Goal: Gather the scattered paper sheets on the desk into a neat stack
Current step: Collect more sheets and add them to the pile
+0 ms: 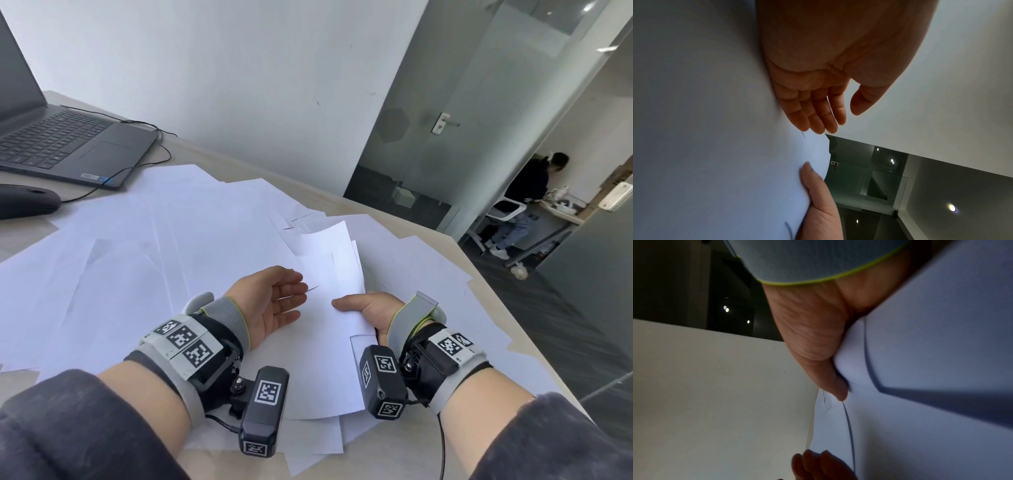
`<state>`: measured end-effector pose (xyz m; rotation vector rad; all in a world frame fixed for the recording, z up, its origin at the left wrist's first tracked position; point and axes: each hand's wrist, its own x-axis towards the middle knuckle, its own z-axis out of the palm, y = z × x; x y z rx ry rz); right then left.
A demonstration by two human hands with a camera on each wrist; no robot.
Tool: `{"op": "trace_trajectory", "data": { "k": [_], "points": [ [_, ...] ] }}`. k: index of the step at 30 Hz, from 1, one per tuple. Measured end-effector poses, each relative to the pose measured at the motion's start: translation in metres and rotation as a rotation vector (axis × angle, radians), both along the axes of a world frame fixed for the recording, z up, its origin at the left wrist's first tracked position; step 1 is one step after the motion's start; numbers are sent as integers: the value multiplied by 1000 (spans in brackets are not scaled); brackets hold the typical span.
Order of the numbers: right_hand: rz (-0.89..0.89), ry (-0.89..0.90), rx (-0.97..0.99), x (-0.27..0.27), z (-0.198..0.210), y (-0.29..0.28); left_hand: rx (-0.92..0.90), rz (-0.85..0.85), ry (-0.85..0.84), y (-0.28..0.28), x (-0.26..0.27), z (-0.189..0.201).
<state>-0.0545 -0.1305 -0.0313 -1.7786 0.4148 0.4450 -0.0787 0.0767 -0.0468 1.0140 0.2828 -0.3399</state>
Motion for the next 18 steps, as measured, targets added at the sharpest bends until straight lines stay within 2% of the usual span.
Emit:
{"op": "trace_trajectory", "data": {
  "k": [7, 13, 18],
  "points": [
    [-73, -127, -77, -2, 0, -9, -13, -6, -21, 5, 0, 3],
    [-211, -208, -45, -6, 13, -52, -7, 21, -50, 11, 1, 6],
    [-279, -248, -7, -6, 8, -91, 32, 77, -76, 14, 1, 8]
  ]
}}
